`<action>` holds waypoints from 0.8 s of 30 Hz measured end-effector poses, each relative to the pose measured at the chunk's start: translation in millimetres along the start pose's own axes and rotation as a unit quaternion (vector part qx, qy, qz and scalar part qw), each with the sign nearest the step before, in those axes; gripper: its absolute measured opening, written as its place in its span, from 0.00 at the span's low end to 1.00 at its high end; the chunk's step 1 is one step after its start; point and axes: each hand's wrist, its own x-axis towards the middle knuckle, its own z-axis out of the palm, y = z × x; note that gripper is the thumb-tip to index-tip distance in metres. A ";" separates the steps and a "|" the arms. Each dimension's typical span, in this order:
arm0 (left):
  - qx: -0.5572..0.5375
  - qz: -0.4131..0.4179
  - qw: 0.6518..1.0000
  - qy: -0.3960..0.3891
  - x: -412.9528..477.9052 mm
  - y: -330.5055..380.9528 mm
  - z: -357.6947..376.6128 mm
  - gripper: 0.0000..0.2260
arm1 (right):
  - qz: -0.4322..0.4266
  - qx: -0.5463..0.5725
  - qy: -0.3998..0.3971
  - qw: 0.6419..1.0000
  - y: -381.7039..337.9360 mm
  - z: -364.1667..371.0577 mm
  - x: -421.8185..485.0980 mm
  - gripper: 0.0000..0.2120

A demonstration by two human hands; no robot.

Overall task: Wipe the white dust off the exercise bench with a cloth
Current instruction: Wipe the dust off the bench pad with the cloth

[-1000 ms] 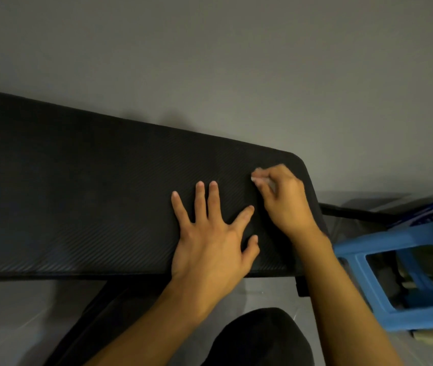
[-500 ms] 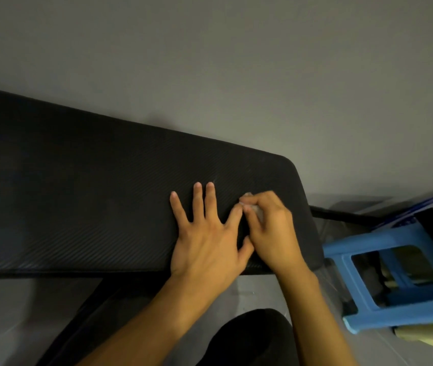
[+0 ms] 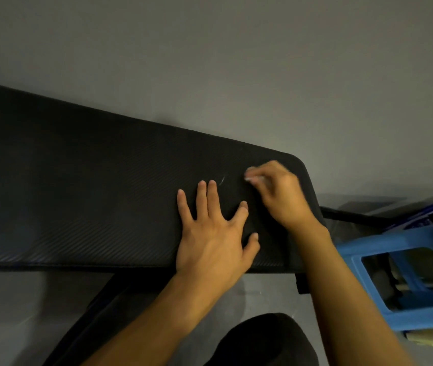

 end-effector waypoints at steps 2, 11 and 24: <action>-0.003 -0.002 1.000 0.003 -0.4 0.2 0.4 0.29 | 0.074 -0.014 0.072 0.995 19.2 -6.7 -3.3 0.08; -0.004 0.002 1.000 0.002 4.8 5.2 0.0 0.28 | 0.018 0.007 0.026 0.999 8.8 -2.1 -13.6 0.06; 0.006 0.003 1.000 -0.008 6.9 5.3 0.4 0.28 | 0.050 -0.008 0.038 0.998 3.5 9.4 11.9 0.09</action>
